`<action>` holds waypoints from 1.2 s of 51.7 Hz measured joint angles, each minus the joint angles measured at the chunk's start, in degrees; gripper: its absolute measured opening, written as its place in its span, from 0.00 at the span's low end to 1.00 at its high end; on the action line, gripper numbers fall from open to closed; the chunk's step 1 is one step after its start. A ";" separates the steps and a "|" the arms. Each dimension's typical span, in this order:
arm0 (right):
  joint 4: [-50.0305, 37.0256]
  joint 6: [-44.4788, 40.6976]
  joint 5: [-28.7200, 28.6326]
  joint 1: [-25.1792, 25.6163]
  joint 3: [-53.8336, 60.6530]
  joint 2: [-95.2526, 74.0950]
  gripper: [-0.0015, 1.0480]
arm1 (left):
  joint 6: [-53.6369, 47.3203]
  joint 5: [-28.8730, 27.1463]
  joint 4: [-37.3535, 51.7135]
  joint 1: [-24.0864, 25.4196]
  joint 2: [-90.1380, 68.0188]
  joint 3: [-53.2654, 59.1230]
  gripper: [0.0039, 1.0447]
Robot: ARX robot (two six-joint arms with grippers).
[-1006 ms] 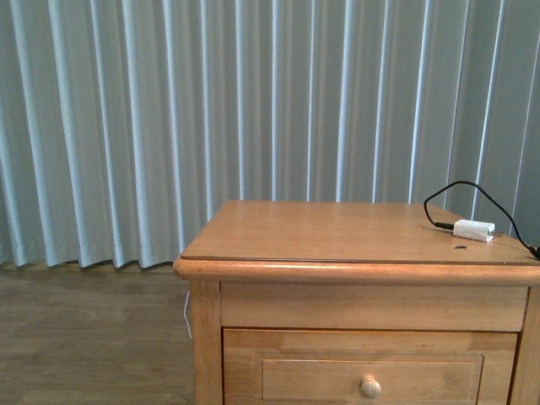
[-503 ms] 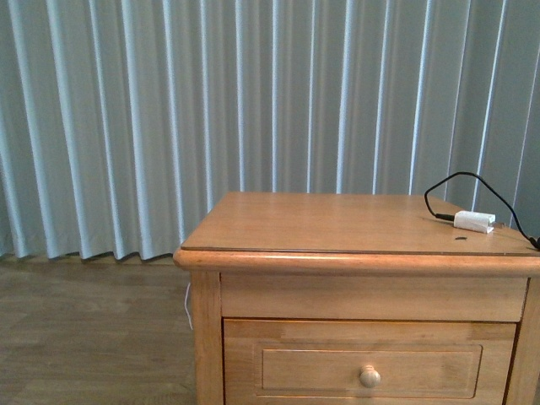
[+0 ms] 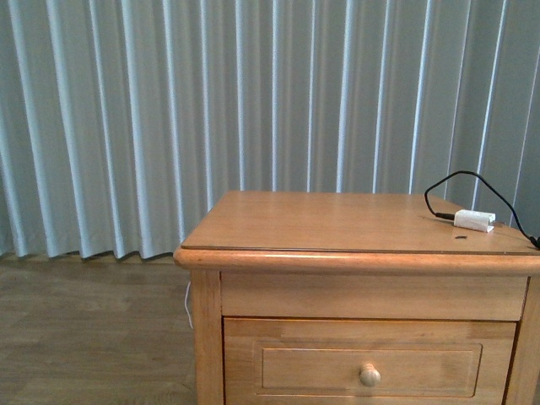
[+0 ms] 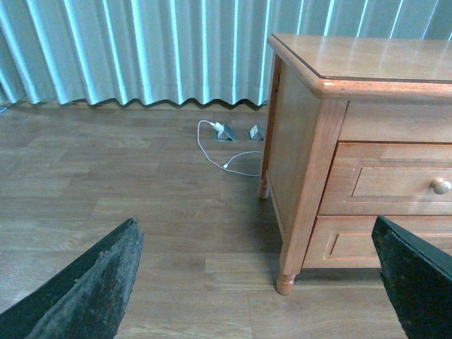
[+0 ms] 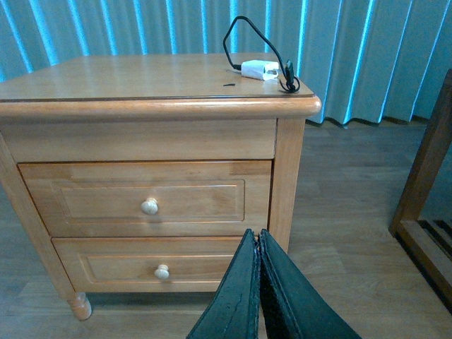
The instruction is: Place pink marker in drawer with both arms
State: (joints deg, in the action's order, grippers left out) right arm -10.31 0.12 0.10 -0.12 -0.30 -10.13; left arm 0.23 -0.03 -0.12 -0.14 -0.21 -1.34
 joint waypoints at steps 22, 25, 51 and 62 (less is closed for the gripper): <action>10.21 -0.02 0.00 0.00 -0.04 9.88 0.01 | 0.00 0.00 0.00 0.00 0.00 0.00 0.94; 10.21 -0.09 -0.02 0.00 -0.04 9.88 0.02 | 0.00 0.00 0.00 0.00 0.00 0.00 0.94; 10.21 -0.09 -0.02 0.00 -0.04 9.88 0.90 | 0.00 0.00 0.00 0.00 0.00 0.02 0.94; 10.21 -0.07 -0.02 0.00 -0.04 9.88 0.91 | 0.00 0.00 0.00 0.00 0.00 0.00 0.94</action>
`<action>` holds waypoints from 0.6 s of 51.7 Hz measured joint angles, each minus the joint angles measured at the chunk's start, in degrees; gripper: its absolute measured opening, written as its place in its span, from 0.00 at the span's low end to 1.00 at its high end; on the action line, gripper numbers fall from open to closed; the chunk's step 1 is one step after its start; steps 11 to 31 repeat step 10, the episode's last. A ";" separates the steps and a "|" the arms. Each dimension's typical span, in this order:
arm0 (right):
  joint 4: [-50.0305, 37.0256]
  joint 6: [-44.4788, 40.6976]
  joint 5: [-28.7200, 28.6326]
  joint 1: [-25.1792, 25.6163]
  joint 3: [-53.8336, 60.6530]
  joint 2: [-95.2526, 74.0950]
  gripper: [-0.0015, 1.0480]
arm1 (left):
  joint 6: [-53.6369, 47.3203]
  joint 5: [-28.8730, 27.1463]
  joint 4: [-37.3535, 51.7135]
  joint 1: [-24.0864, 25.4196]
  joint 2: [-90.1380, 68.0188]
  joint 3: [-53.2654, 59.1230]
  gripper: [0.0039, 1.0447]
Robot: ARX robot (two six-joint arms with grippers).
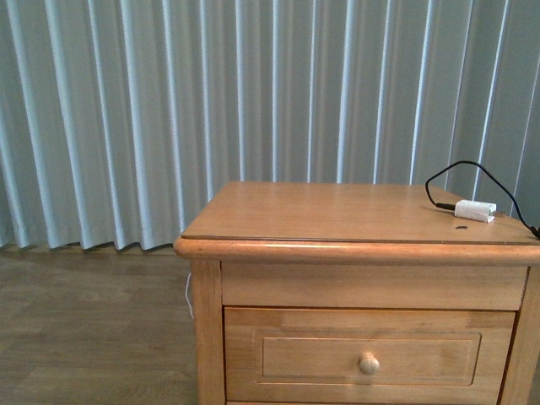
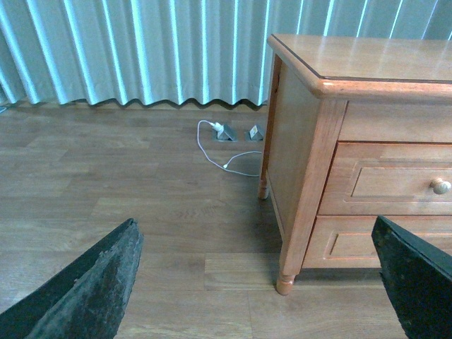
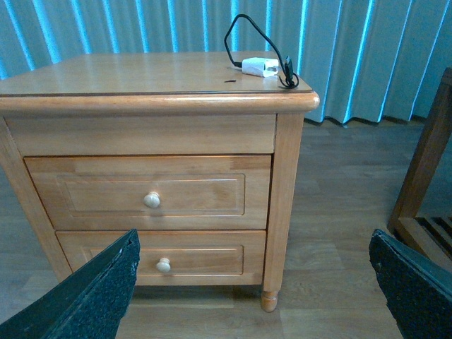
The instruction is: Place pink marker in drawer with both arms
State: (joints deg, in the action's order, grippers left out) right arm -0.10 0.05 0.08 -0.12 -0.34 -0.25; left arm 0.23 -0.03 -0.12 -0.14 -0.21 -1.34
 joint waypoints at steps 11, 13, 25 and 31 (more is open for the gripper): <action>0.00 0.00 0.00 0.00 0.00 0.00 0.91 | 0.00 0.00 0.00 0.00 0.00 0.00 0.94; 0.00 0.00 0.00 0.00 0.00 0.00 0.91 | 0.00 0.00 0.00 0.00 0.00 0.00 0.94; 0.00 0.00 0.00 0.00 0.00 0.00 0.91 | 0.00 0.00 0.00 0.00 0.00 0.00 0.94; 0.00 0.00 0.00 0.00 0.00 0.00 0.91 | 0.00 0.00 0.00 0.00 0.00 0.00 0.94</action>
